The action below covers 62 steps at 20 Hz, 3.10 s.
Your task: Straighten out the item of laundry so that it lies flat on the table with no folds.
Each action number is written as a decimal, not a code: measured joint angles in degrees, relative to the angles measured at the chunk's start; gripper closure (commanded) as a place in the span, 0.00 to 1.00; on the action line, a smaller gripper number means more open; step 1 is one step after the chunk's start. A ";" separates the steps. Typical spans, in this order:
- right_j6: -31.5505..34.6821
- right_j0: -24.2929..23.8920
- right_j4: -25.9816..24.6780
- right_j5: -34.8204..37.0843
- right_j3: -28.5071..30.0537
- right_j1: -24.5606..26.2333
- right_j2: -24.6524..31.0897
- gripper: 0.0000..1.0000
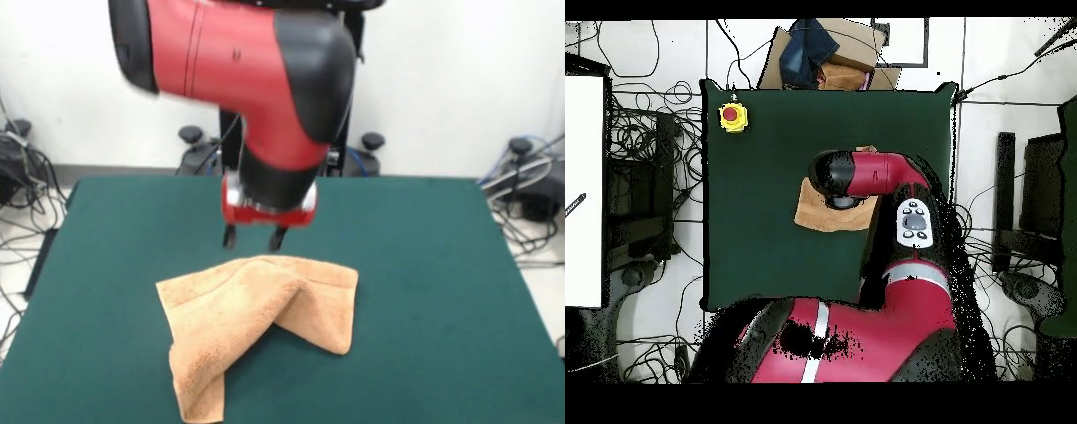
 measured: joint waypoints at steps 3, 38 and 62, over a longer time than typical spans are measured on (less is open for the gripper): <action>0.00 0.18 1.40 1.60 5.04 -5.79 -0.14 0.00; 0.06 11.08 1.01 -32.12 15.71 6.81 -9.86 0.00; 0.06 17.20 1.23 -35.21 15.36 12.81 -17.57 0.00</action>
